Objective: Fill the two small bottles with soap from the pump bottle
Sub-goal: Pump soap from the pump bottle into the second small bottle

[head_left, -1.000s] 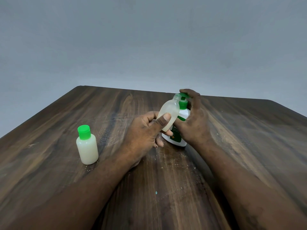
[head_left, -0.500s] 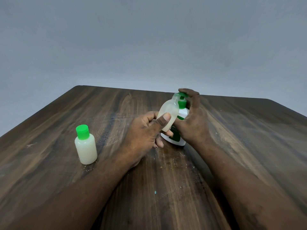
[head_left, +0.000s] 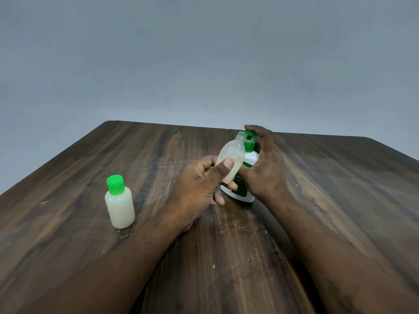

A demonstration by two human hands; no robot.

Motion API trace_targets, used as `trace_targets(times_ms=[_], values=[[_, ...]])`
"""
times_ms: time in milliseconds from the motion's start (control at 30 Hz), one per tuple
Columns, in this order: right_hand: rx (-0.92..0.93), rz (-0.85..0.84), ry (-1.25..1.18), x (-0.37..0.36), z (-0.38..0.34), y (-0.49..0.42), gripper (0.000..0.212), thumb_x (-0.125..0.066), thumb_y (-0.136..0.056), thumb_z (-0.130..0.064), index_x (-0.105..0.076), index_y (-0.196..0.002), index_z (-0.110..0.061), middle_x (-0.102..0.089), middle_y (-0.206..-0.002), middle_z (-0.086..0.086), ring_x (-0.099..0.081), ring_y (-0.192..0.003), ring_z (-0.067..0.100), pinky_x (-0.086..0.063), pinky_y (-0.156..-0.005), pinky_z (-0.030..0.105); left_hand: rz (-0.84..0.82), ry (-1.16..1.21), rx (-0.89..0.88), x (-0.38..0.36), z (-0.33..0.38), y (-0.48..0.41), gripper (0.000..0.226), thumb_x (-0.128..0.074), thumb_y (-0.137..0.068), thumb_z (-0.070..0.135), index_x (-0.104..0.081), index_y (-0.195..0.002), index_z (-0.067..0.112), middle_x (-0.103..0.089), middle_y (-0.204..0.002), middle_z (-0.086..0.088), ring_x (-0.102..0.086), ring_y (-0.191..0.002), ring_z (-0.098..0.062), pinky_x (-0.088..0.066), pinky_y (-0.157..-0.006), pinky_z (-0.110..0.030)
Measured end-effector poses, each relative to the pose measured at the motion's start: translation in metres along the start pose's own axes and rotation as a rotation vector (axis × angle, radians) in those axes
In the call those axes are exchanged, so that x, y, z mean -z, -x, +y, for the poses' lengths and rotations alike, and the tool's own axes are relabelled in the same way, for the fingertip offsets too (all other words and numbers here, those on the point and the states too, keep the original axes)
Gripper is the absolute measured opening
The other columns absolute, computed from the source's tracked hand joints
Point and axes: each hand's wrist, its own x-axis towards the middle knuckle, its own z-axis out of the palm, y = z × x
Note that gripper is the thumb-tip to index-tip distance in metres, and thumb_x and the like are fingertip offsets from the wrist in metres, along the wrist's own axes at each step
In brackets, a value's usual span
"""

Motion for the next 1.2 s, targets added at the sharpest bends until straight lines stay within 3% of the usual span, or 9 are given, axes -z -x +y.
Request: trace_targets(times_ms=[67,233,467,733,867,967,1100,1200], values=[[0.007,0.000,-0.004,-0.0002,-0.0006,0.0007,0.080,-0.090,-0.079,-0.024,-0.043,-0.139,-0.048,-0.064,-0.110,-0.033,-0.065,-0.102,-0.010,-0.058,-0.080,0.025,-0.002,-0.002,0.000,0.0002,0.0006,-0.0003,0.043,-0.061,-0.096,0.051,-0.071,-0.115,0.014,-0.081,-0.089,-0.010,-0.059,-0.049,-0.016,-0.047,-0.048,-0.022],[0.026,-0.020,-0.016,0.0001,-0.0011,0.0012,0.090,-0.091,-0.080,-0.025,-0.039,-0.150,-0.043,-0.060,-0.122,-0.032,-0.066,-0.109,-0.002,-0.060,-0.085,0.032,-0.001,0.010,-0.013,-0.0019,0.0029,-0.0015,0.044,-0.060,-0.094,0.053,-0.071,-0.114,0.016,-0.080,-0.089,-0.009,-0.060,-0.050,-0.016,-0.048,-0.048,-0.023],[0.014,-0.007,0.006,-0.0005,0.0008,-0.0001,0.076,-0.088,-0.081,-0.027,-0.042,-0.138,-0.045,-0.064,-0.112,-0.026,-0.066,-0.104,-0.004,-0.061,-0.083,0.039,-0.003,0.007,0.002,-0.0007,0.0017,0.0006,0.042,-0.061,-0.094,0.052,-0.071,-0.115,0.016,-0.080,-0.087,-0.010,-0.060,-0.049,-0.016,-0.048,-0.048,-0.023],[0.014,-0.030,0.000,0.0006,-0.0009,0.0011,0.090,-0.090,-0.081,-0.027,-0.038,-0.151,-0.045,-0.063,-0.121,-0.028,-0.067,-0.104,-0.002,-0.061,-0.082,0.033,0.000,0.019,-0.006,-0.0020,0.0039,-0.0018,0.042,-0.062,-0.094,0.053,-0.071,-0.113,0.017,-0.080,-0.089,-0.010,-0.060,-0.050,-0.016,-0.047,-0.049,-0.024],[0.011,-0.025,-0.004,0.0005,0.0001,0.0003,0.083,-0.089,-0.081,-0.025,-0.041,-0.145,-0.044,-0.062,-0.114,-0.035,-0.067,-0.102,-0.003,-0.061,-0.081,0.034,0.005,0.005,-0.004,-0.0005,0.0027,-0.0026,0.042,-0.062,-0.094,0.052,-0.071,-0.113,0.017,-0.080,-0.088,-0.010,-0.060,-0.050,-0.015,-0.048,-0.049,-0.023],[0.016,-0.011,0.020,0.0004,0.0000,0.0004,0.075,-0.087,-0.081,-0.029,-0.042,-0.138,-0.044,-0.065,-0.109,-0.027,-0.067,-0.098,-0.003,-0.061,-0.078,0.036,-0.006,-0.013,0.002,0.0006,0.0018,0.0002,0.041,-0.062,-0.093,0.052,-0.071,-0.113,0.017,-0.080,-0.087,-0.010,-0.060,-0.049,-0.015,-0.047,-0.049,-0.024],[0.023,-0.007,-0.002,-0.0005,-0.0008,0.0022,0.081,-0.087,-0.081,-0.030,-0.041,-0.146,-0.043,-0.066,-0.117,-0.021,-0.067,-0.105,-0.001,-0.059,-0.082,0.029,-0.001,0.005,-0.004,0.0013,0.0035,-0.0003,0.039,-0.063,-0.095,0.051,-0.071,-0.115,0.018,-0.080,-0.088,-0.010,-0.059,-0.050,-0.015,-0.048,-0.049,-0.024],[0.025,-0.025,0.001,0.0004,-0.0015,0.0021,0.088,-0.089,-0.081,-0.027,-0.038,-0.150,-0.046,-0.062,-0.121,-0.027,-0.065,-0.107,-0.004,-0.058,-0.082,0.025,0.007,0.008,-0.004,0.0001,0.0037,-0.0013,0.039,-0.063,-0.096,0.050,-0.071,-0.115,0.018,-0.080,-0.089,-0.010,-0.060,-0.051,-0.016,-0.049,-0.049,-0.023]])
